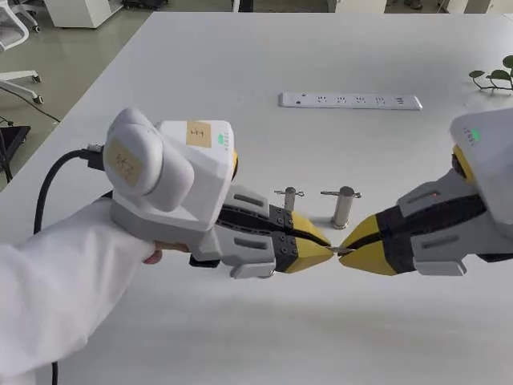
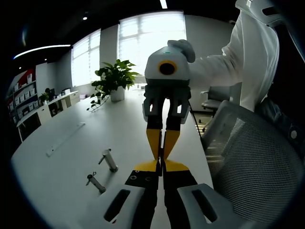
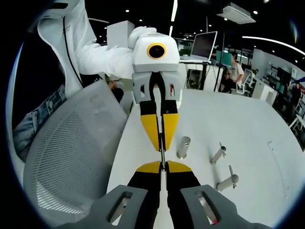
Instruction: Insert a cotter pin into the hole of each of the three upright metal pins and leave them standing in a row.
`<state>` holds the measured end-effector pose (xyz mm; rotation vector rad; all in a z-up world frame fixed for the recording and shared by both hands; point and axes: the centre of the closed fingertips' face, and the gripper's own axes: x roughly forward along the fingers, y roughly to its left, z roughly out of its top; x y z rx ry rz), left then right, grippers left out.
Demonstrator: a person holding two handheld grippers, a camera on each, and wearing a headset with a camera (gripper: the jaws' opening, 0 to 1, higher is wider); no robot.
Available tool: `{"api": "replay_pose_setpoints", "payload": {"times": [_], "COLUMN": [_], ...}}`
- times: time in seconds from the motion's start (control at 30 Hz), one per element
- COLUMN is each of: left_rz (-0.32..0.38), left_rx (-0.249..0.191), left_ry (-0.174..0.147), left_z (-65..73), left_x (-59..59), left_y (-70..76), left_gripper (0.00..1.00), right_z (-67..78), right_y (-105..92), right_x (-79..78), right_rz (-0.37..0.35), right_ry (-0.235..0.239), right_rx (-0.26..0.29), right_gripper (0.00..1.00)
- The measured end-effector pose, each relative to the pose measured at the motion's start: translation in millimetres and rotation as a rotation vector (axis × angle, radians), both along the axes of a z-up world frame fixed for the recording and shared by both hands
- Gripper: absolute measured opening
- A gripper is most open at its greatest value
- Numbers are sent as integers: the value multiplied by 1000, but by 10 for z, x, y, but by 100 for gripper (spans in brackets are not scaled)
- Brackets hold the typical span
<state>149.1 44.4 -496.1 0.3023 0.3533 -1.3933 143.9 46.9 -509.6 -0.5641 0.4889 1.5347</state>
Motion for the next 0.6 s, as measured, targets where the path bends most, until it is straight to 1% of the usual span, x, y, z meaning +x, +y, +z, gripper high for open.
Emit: {"api": "replay_pose_setpoints", "payload": {"times": [0.07,0.1,0.17,0.23,0.27,0.3,0.33,0.37,0.47,0.53,0.6], "left_rz": [-8,-13,-14,-14,-2,10,9,9,13,23,36], "left_rx": [18,23,30,33,32,24,22,21,16,14,14], "left_ry": [16,12,17,18,28,60,60,52,53,48,36], "left_z": [-42,-49,-63,-69,-73,-73,-71,-68,-59,-56,-61], "left_x": [-31,-38,-52,-58,-55,-60,-56,-54,-49,-30,5], "left_y": [12,12,18,22,31,41,48,55,62,71,89], "left_gripper": [0,0,0,0,1,1,1,1,1,2,4], "right_z": [-10,-23,-43,-51,-51,-50,-45,-43,-41,-40,-44], "right_y": [4,11,19,17,19,26,29,31,38,43,50], "right_x": [-29,-49,-62,-62,-55,-58,-52,-49,-44,-35,-6], "right_rz": [19,30,38,34,25,9,9,7,1,-2,-22], "right_ry": [0,-1,-7,-3,1,22,21,18,20,15,20], "right_rx": [-10,-19,-31,-34,-31,-26,-21,-18,-17,-15,-13], "right_gripper": [0,0,0,0,0,0,0,0,0,0,0]}}
